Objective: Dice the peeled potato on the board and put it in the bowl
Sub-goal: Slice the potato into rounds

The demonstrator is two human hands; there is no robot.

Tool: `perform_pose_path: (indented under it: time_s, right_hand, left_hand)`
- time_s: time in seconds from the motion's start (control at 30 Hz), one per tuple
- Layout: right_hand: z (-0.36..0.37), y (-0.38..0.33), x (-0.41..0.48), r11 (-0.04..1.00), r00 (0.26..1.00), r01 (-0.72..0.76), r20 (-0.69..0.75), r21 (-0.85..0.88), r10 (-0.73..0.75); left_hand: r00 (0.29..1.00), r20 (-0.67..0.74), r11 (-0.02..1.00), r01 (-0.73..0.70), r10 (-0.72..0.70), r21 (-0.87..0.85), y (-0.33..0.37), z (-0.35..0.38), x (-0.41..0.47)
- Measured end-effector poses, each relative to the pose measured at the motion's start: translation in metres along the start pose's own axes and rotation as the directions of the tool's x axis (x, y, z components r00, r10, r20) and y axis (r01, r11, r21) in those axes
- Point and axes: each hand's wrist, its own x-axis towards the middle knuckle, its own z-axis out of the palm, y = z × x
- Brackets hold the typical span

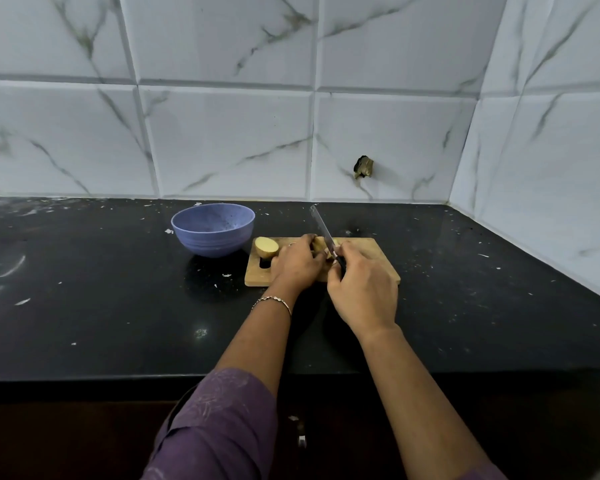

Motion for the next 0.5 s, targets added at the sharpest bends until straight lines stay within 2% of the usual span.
perform_pose_path:
  time_s: [0.5]
  right_hand:
    - [0.0015, -0.0013, 0.0078, 0.999, 1.0, 0.012, 0.024, 0.052, -0.013]
  left_hand:
    - [0.999, 0.042, 1.0, -0.002, 0.002, 0.006, 0.003, -0.0044, -0.0039]
